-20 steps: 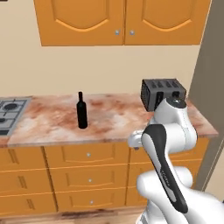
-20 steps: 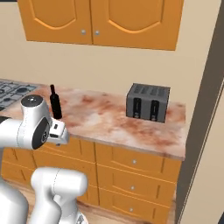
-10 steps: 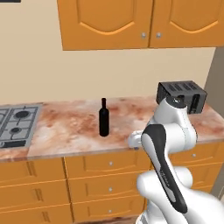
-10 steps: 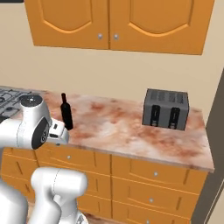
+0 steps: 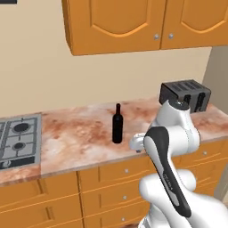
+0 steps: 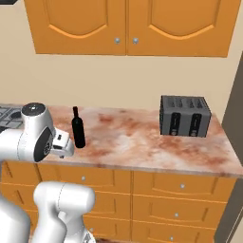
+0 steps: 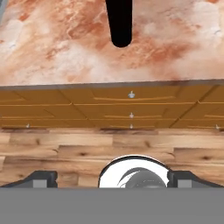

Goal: There is a wine glass and glass cup on the dining counter. Place the wine bottle next to the wine glass and the juice bottle next to the glass cup.

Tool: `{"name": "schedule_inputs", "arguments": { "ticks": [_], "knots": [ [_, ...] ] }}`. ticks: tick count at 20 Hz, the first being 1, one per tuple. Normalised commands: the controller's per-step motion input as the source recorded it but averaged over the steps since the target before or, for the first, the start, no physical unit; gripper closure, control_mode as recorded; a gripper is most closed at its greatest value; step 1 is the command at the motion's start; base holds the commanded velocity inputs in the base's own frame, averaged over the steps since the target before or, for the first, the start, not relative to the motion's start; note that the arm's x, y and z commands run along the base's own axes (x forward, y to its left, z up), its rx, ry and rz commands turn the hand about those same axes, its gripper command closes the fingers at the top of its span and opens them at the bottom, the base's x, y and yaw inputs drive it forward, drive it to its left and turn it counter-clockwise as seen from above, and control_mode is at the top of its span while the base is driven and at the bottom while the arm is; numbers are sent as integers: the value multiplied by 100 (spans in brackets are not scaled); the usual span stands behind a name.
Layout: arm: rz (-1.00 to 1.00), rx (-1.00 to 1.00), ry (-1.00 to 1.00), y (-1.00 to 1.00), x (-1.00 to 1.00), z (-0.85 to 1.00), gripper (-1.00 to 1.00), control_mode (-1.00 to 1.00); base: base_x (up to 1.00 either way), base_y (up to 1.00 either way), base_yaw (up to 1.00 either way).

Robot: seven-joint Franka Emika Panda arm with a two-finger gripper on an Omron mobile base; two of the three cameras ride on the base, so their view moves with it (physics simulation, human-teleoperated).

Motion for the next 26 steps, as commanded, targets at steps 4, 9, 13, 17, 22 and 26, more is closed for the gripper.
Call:
{"name": "schedule_inputs", "arguments": {
  "ticks": [4, 9, 13, 17, 22, 26],
  "knots": [
    [0, 0, 0, 0, 0, 0, -100, 100, 24, 63, -25],
    [0, 0, 0, 0, 0, 0, -100, 100, 10, 61, -7],
    [0, 0, 0, 0, 0, 0, -100, 100, 37, 43, -1],
    [0, 0, 0, 0, 0, 0, -100, 100, 65, 27, -6],
    [0, 0, 0, 0, 0, 0, -100, 100, 43, 21, -2],
    [0, 0, 0, 0, 0, 0, -100, 100, 5, 14, 0]
  ]
}}
